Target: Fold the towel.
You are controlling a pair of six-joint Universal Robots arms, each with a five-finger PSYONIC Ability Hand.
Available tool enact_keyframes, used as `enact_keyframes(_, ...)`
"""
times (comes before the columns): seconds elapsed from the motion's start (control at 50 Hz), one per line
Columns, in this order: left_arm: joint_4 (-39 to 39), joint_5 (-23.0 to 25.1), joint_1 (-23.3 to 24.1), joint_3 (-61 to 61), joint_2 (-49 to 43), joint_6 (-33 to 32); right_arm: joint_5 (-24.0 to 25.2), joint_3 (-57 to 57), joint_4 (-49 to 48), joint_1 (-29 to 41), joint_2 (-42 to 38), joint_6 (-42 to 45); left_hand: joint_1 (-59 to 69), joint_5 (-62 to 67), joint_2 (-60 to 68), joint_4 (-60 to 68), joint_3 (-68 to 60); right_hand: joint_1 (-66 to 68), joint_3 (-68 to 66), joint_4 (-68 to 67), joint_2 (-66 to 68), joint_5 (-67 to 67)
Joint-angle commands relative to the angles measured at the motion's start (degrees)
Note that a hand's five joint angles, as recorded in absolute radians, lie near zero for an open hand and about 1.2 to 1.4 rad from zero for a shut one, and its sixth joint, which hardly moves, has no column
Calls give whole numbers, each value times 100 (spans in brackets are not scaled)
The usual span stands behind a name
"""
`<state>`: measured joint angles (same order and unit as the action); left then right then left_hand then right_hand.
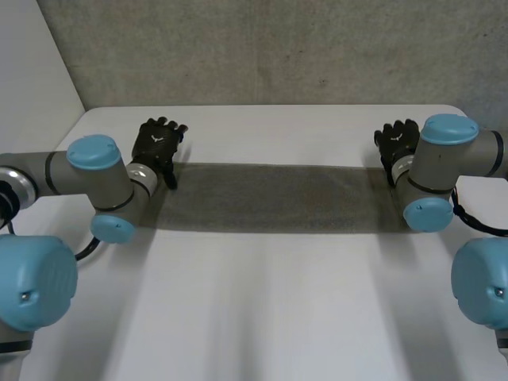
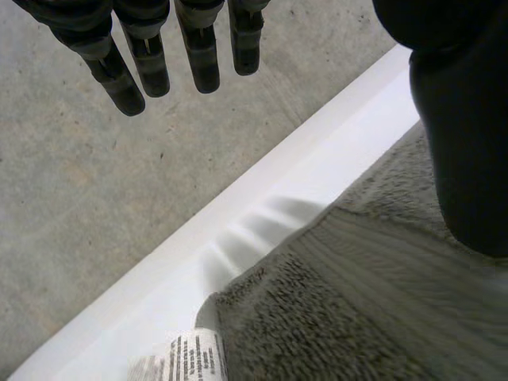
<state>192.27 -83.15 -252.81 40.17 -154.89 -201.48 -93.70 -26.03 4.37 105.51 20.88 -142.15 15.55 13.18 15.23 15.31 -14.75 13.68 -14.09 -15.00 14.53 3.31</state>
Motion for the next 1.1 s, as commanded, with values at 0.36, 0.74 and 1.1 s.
enact_keyframes(0.36,890,-88,-295,5526,4203,2060,634,-4578,-244,-346,2878,-498,-516,-1280,-485,-493,437,-368,409,500,-453,-331)
enact_keyframes(0.74,1401,-97,-216,6301,4485,2086,696,-3954,-622,-505,2052,-436,-516,-1280,-485,-493,437,3137,-3096,-3005,3053,3175)
enact_keyframes(1.1,1401,-97,-198,6442,4704,2086,889,-4552,-420,-1586,2930,-164,-516,-1280,-485,-493,437,6632,-6591,-6500,6547,6669)
